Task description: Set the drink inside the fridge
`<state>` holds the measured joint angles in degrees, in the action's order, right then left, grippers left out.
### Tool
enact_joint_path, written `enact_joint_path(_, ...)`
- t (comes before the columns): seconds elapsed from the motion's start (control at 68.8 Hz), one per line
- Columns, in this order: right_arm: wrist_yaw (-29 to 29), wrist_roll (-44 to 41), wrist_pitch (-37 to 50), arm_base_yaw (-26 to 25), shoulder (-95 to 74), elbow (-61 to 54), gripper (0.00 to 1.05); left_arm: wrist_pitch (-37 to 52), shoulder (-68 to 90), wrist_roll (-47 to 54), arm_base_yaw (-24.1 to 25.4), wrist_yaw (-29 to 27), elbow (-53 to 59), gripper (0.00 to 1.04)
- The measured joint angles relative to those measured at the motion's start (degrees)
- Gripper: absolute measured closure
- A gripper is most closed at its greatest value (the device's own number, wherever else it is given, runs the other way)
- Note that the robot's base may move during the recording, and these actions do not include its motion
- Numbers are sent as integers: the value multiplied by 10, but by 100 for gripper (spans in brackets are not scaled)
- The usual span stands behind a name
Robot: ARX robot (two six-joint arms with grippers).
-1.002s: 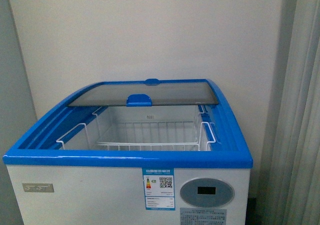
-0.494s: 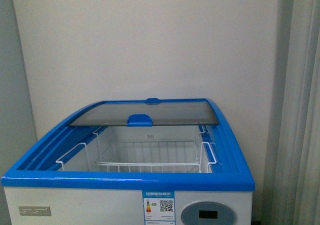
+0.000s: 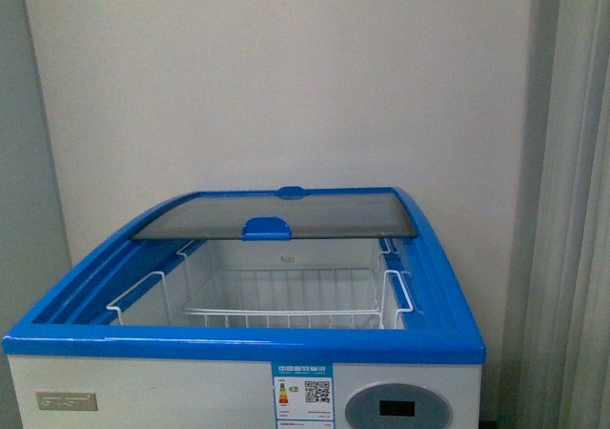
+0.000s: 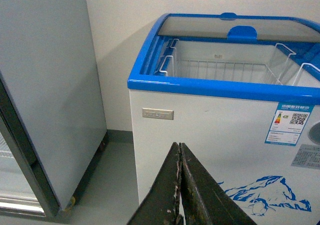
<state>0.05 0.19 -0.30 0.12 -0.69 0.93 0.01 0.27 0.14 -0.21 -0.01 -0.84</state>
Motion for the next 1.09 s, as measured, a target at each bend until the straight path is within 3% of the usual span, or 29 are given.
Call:
enact_joint_path(0.203,-1,0,2,0,3,0,102,0,0,0,0,0,0,102)
enact_joint_path(0.232,-1,0,2,0,3,0,95,0,0,0,0,0,0,101)
enact_joint_path(0.523,-1,0,2,0,3,0,37,0,0,0,0,0,0,42)
enact_joint_path(0.712,-1,0,2,0,3,0,7,0,0,0,0,0,0,11)
enact_joint_path(0.741,-1,0,2,0,3,0,6,0,0,0,0,0,0,7)
enact_joint_path(1.089,-1,0,2,0,3,0,8,0,0,0,0,0,0,8)
